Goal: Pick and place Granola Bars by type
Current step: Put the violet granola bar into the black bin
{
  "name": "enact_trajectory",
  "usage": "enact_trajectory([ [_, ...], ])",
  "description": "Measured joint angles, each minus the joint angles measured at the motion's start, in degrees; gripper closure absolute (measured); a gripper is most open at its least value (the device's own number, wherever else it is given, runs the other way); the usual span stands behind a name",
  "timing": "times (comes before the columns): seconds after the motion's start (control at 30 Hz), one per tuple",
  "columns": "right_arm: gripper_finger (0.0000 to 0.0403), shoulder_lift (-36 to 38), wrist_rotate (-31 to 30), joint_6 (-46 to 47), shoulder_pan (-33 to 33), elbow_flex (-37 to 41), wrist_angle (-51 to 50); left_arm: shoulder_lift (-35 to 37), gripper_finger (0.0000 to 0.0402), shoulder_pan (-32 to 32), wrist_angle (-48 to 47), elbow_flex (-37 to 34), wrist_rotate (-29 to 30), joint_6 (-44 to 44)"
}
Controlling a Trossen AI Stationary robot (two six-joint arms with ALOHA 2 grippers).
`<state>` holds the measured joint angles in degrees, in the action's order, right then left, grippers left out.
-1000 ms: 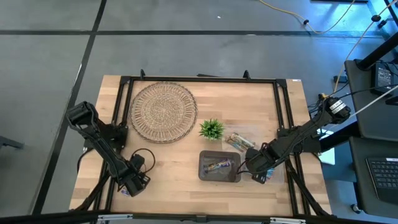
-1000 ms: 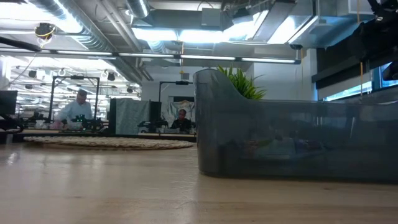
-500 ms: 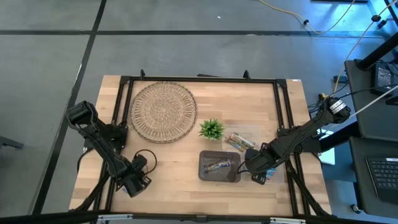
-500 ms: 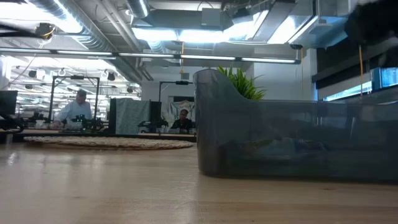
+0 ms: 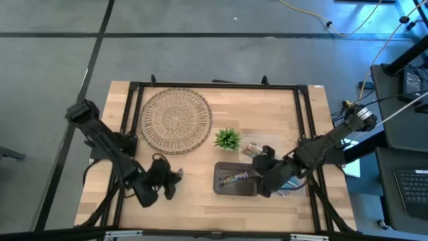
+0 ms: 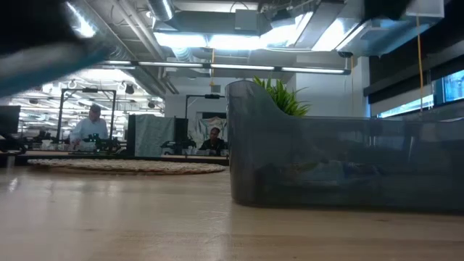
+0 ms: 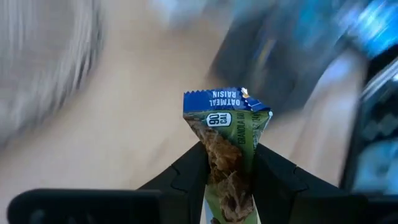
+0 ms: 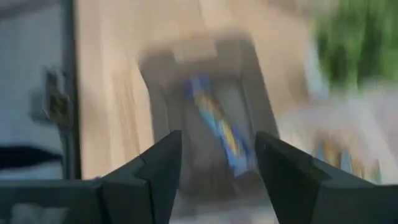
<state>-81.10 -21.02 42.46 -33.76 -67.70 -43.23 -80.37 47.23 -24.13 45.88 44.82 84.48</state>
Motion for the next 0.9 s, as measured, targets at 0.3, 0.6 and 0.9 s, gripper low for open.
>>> enact_trajectory([
  [0.3,0.0196,-0.02,-6.21,-16.84,2.28,-0.18,25.42,7.72,0.0298,-6.74,33.36,0.09,7.06,-48.21],
  [0.6,0.0196,-0.02,-6.97,-24.38,4.10,-0.18,36.38,7.73,0.0298,-15.54,57.48,0.11,-9.55,-77.10],
  [0.9,0.0161,-0.16,-7.85,-25.04,4.98,-0.18,40.81,7.68,0.0297,-22.13,59.65,0.11,-21.52,-79.45],
])
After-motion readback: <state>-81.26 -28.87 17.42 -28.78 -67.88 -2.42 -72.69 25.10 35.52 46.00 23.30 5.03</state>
